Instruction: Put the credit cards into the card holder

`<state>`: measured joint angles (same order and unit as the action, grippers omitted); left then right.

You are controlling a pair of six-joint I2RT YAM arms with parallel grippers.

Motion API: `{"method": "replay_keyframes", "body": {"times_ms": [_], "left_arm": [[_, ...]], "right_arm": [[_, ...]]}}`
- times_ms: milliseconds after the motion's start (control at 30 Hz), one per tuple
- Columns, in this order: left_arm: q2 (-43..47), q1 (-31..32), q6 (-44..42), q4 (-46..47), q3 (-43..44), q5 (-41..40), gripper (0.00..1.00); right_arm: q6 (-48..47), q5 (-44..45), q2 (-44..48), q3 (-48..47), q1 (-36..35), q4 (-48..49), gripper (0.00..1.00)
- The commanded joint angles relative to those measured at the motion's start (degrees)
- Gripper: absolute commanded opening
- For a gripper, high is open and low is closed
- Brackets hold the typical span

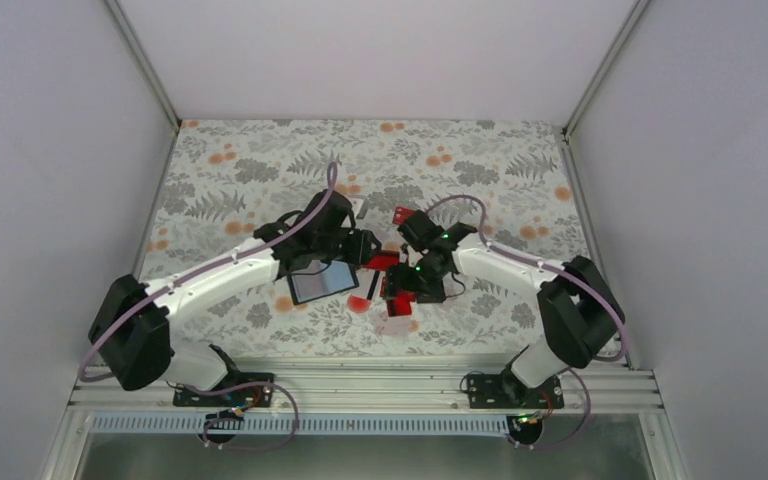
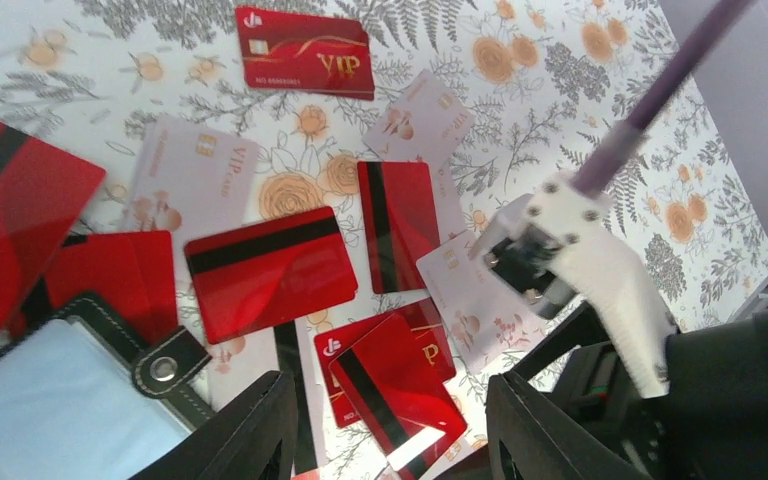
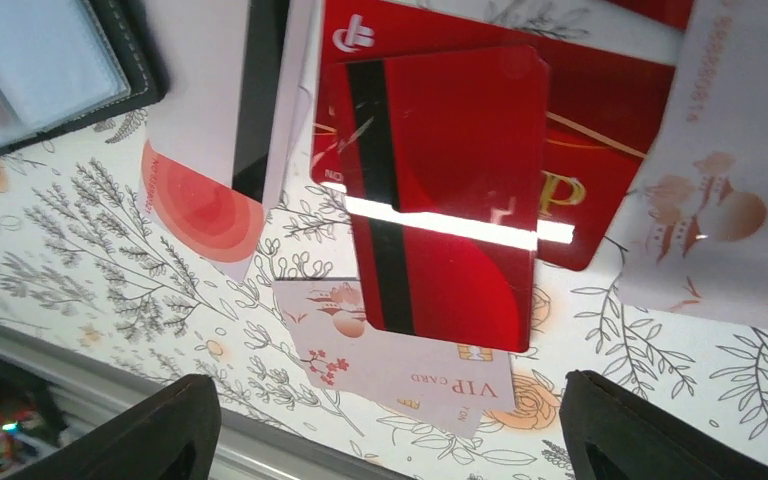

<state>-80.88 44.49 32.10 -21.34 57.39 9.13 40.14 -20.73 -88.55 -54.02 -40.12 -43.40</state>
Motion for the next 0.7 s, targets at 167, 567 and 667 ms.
{"method": "replay_keyframes", "body": {"times_ms": [167, 567, 667], "left_arm": [[9.5, -1.2, -5.9, -7.0, -1.7, -1.4, 0.49], [15.7, -3.9, -7.4, -9.1, -4.5, 0.5, 0.49], [15.8, -4.1, -7.7, -9.3, -4.1, 0.5, 0.49]], "right_arm": [[5.1, 16.4, -12.6, -13.2, -9.3, -13.7, 0.9], [6.9, 17.2, -16.5, -14.4, -11.6, -13.7, 0.93], [6.9, 17.2, -18.0, -15.6, -12.2, -13.6, 0.92]]}}
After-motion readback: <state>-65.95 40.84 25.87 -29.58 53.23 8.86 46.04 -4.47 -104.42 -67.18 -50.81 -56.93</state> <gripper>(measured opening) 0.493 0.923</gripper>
